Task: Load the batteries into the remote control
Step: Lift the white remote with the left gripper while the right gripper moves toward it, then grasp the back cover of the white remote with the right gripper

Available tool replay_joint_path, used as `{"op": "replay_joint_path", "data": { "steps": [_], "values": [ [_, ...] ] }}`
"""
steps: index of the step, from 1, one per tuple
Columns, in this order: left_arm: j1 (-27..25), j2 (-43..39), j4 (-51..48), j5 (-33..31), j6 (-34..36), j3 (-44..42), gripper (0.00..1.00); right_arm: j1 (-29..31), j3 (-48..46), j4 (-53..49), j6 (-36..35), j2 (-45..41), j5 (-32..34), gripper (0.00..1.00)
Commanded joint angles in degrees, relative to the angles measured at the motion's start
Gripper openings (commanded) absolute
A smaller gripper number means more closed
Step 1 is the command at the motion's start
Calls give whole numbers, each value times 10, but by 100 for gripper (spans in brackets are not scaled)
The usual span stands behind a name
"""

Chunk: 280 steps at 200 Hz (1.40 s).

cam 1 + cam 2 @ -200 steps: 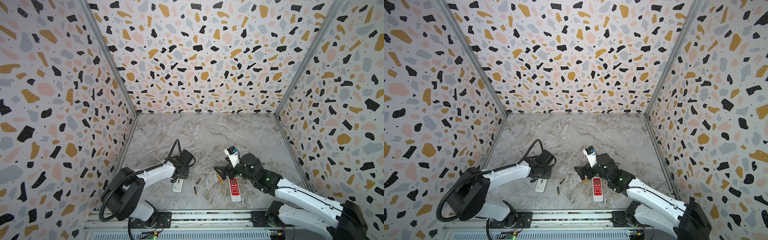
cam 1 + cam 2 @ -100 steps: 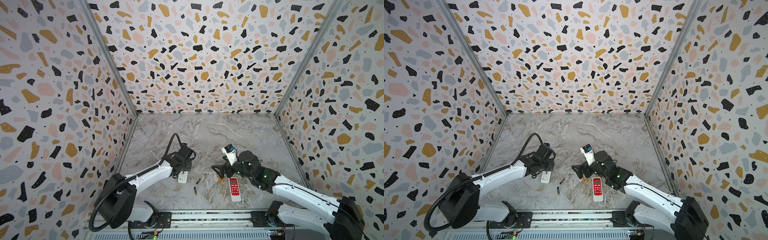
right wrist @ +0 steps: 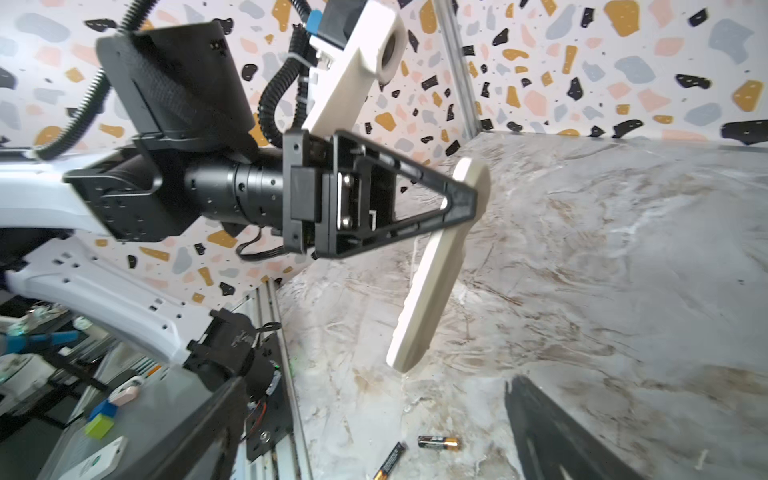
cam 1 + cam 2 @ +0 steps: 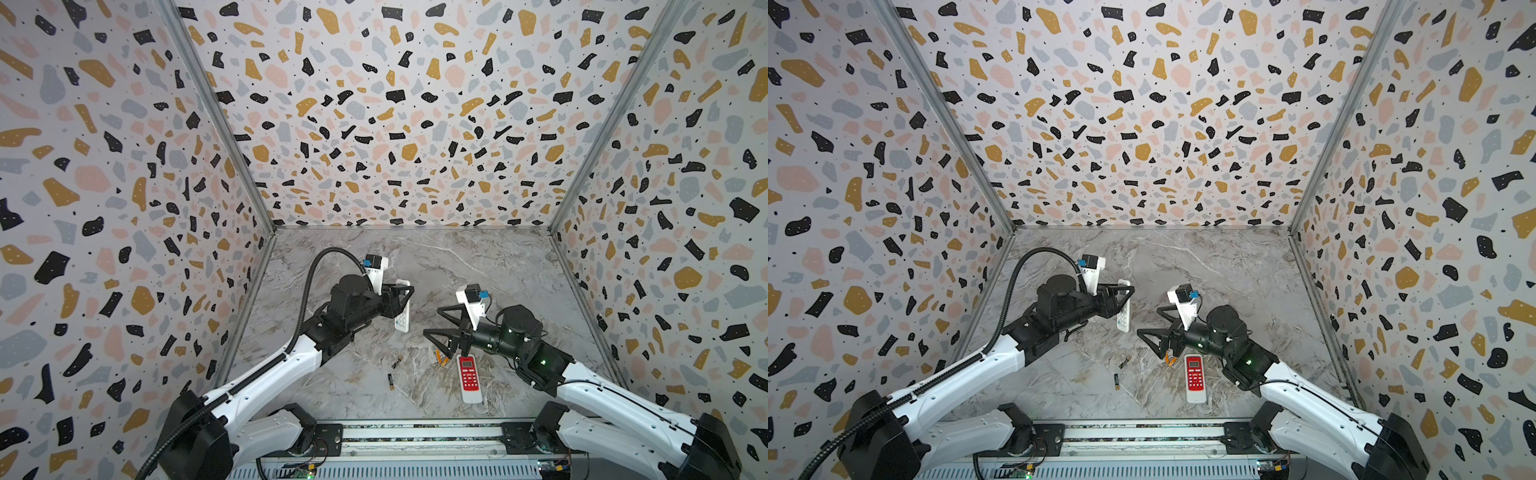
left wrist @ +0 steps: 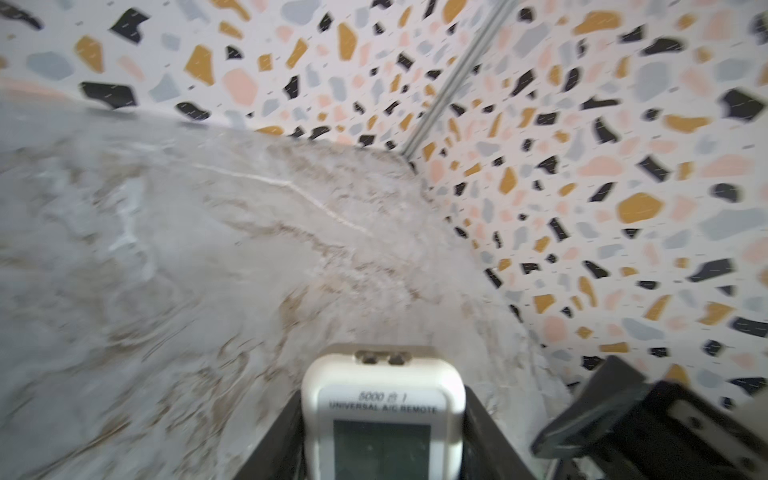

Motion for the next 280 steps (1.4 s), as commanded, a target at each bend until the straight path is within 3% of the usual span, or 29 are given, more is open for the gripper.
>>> {"op": "replay_joint_path", "data": {
  "steps": [1,63,123,190,214,261,280],
  "values": [
    [3,-23,175,118,-58,-29,30,-5,-8,81,38,0,-55,99],
    [3,-44,309,214,-133,-49,27,-4,-11,148,61,27,-100,99],
    [2,-47,364,247,-170,-61,26,-4,-5,222,82,67,-132,100],
    [2,-38,384,247,-172,-66,25,14,6,267,87,102,-167,82],
    [2,-34,385,248,-172,-66,24,15,2,279,89,97,-162,76],
    [2,-32,376,249,-169,-69,24,15,4,267,79,85,-142,73],
    [2,-32,371,247,-164,-71,24,15,7,265,77,86,-137,66]
  ]
}}
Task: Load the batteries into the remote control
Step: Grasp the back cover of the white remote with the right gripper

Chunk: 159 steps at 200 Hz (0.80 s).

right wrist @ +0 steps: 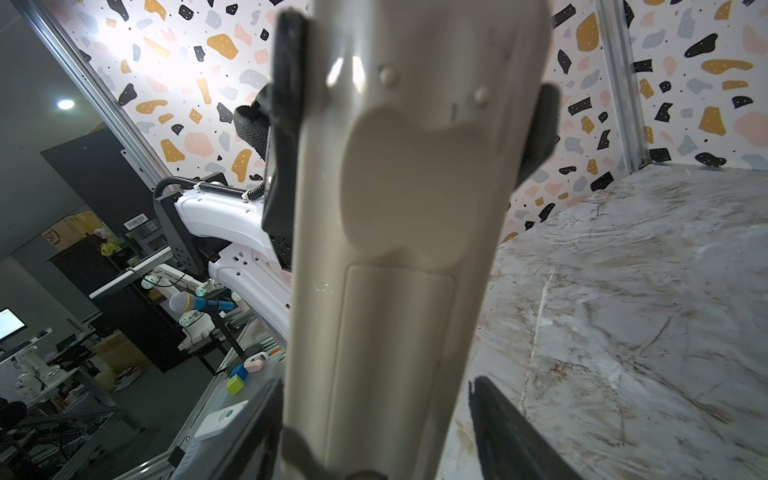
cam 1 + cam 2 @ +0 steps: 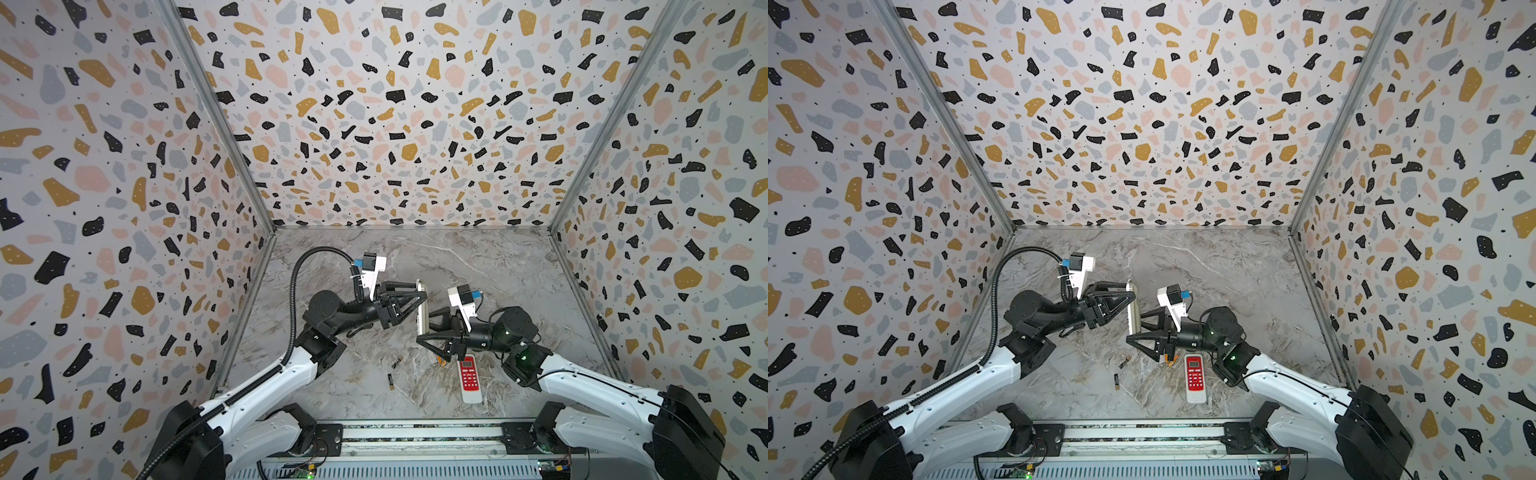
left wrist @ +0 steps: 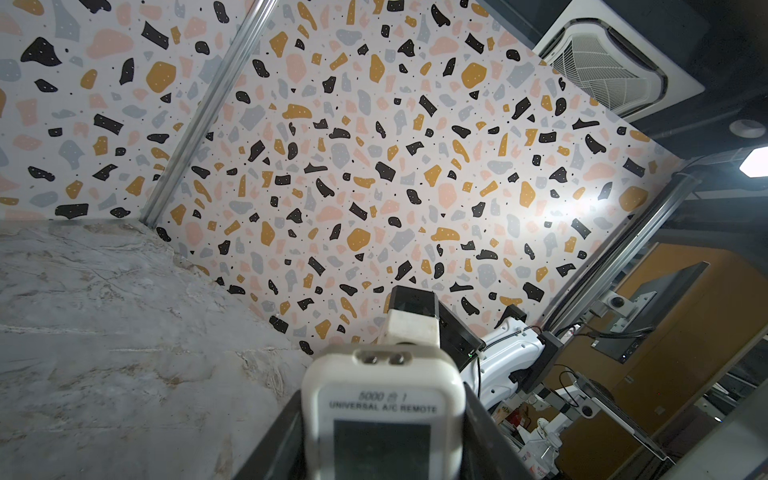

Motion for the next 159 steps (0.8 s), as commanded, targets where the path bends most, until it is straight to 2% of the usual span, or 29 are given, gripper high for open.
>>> {"op": "replay_joint_path", "data": {
  "steps": [1,50,62,74,88,99,132,141,159],
  "values": [
    [2,-2,33,7,8,-7,24,2,18,13,-9,-14,9,65],
    [2,-7,4,-6,27,-7,23,3,20,12,-8,-12,10,30],
    [2,-8,-24,-17,43,-4,27,3,19,12,-8,-14,13,23],
    [2,-10,-62,-36,65,1,44,3,16,4,-12,-18,25,16],
    [3,-14,-113,-70,95,11,80,3,17,-23,-25,-28,51,11],
    [2,-18,-161,-102,126,19,100,3,22,-63,-43,-38,84,8],
    [2,-27,-255,-185,186,34,100,8,47,-196,-91,-56,223,0],
    [2,-27,-257,-195,189,31,100,14,59,-226,-103,-51,255,0],
    [2,-26,-246,-205,185,29,94,26,83,-276,-120,-28,309,0]
  ]
}}
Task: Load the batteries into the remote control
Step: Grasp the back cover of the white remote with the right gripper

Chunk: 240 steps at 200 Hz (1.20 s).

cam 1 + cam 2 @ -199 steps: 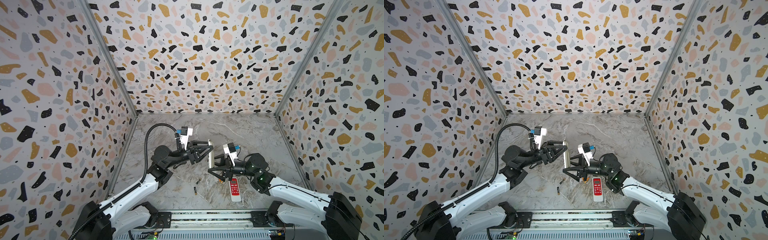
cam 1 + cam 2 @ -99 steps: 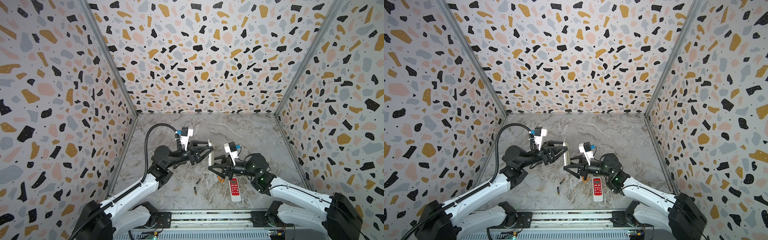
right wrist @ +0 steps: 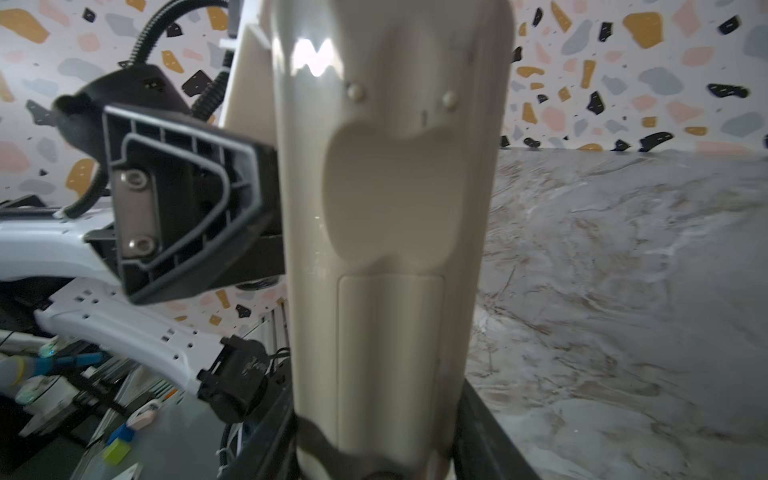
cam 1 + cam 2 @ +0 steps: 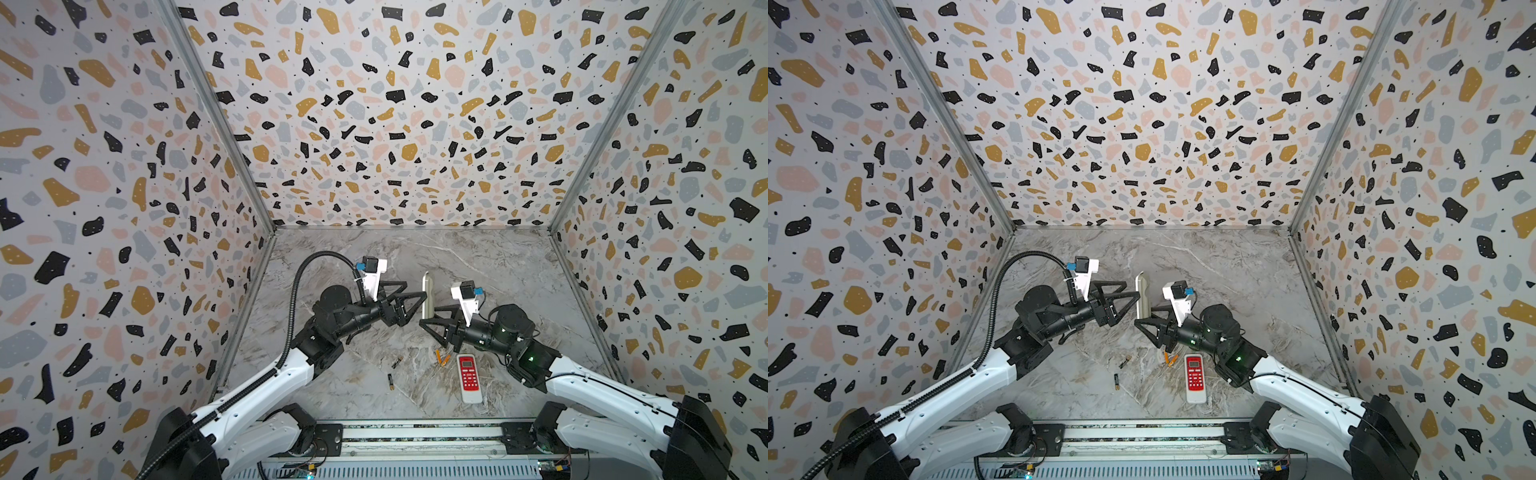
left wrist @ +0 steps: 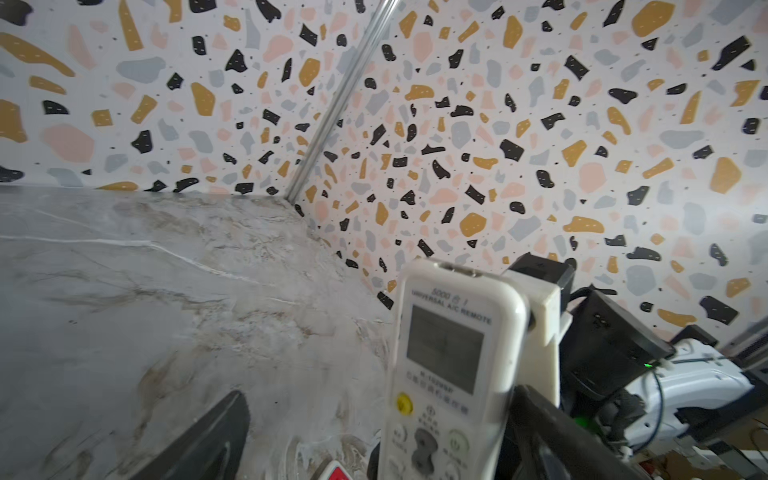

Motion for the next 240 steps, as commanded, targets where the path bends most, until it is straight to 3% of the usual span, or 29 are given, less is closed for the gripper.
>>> {"op": "replay_joint_path", "data": {
  "steps": [1,58,120,202,240],
  "values": [
    [2,-6,-24,-50,33,14,94,16,54,-82,-50,8,110,0],
    [-3,22,16,-56,16,11,76,41,78,-109,-58,55,187,0],
    [-16,72,39,-80,7,31,64,51,86,-120,-64,77,215,0],
    [-24,143,59,-92,-8,61,56,64,108,-141,-77,105,241,0],
    [-24,152,60,-98,-9,64,44,64,108,-147,-78,107,250,0]
  ]
}}
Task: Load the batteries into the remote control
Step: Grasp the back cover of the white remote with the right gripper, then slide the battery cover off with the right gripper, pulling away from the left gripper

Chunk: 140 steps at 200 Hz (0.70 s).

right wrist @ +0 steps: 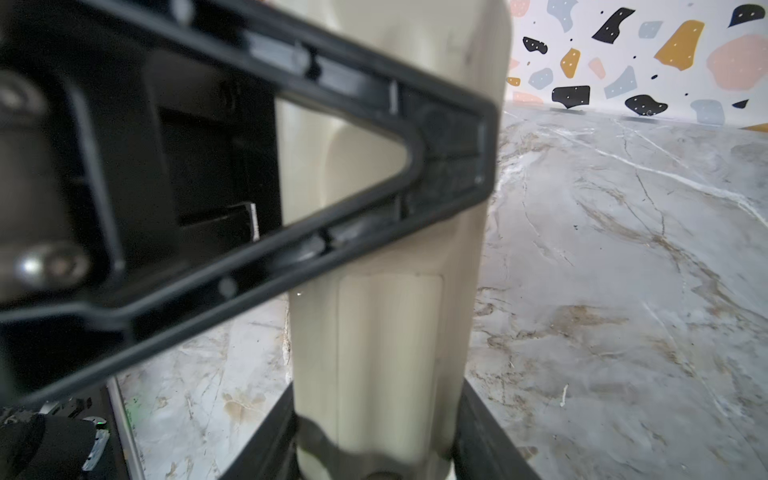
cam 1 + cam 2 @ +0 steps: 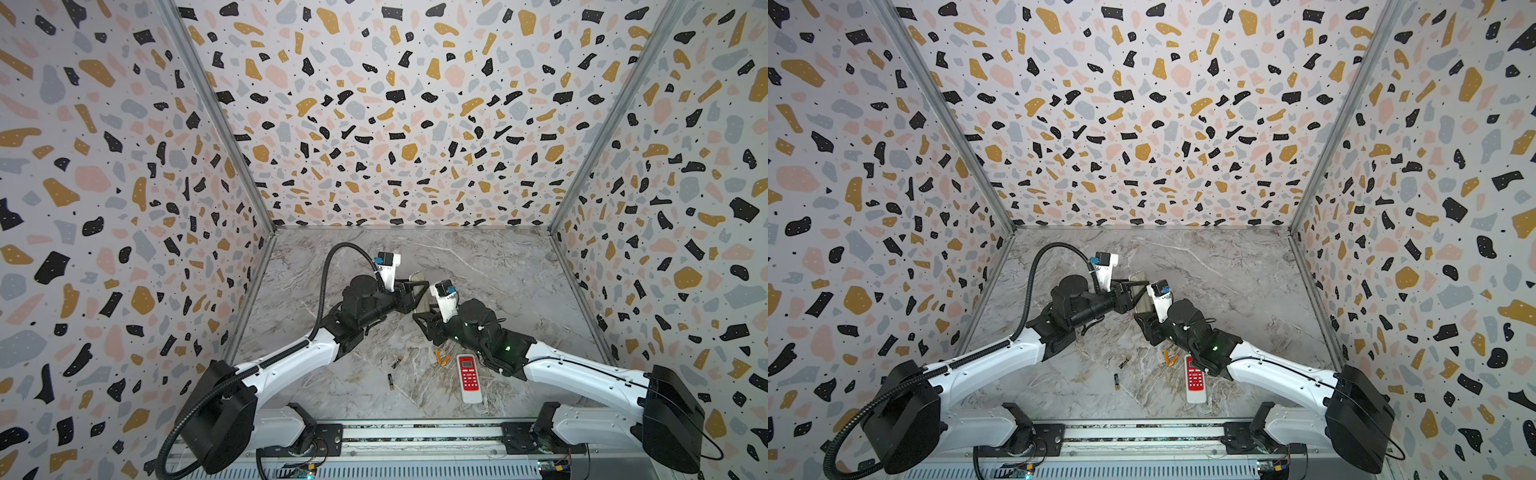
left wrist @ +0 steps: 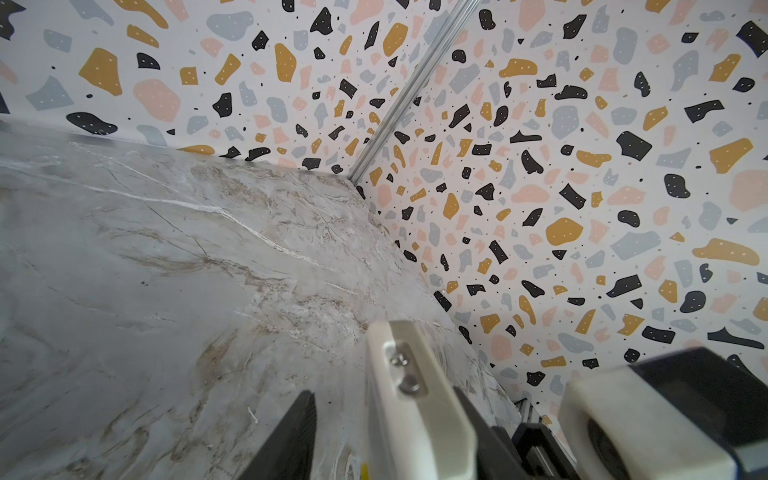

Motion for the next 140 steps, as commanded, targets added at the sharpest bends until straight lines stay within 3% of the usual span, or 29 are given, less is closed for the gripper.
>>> {"op": "replay_joint_path", "data": {
  "steps": [1,21,43,81,110,127,140],
  "values": [
    [-2,0,29,-10,-1,18,43,4,25,-3,-9,-7,14,0],
    [-2,-1,22,-13,0,18,35,4,19,-3,-10,-9,17,0],
    [-2,0,15,-10,2,21,34,4,16,-5,-12,-9,19,0],
    [-2,8,0,-6,6,33,19,10,17,-7,-21,-9,18,2],
    [1,8,-18,6,3,39,7,29,12,7,-59,-23,13,31],
    [9,10,-72,14,14,56,1,37,5,5,-87,-40,9,63],
    [27,9,-105,30,16,62,0,38,-1,-11,-109,-57,10,76]
  ]
}}
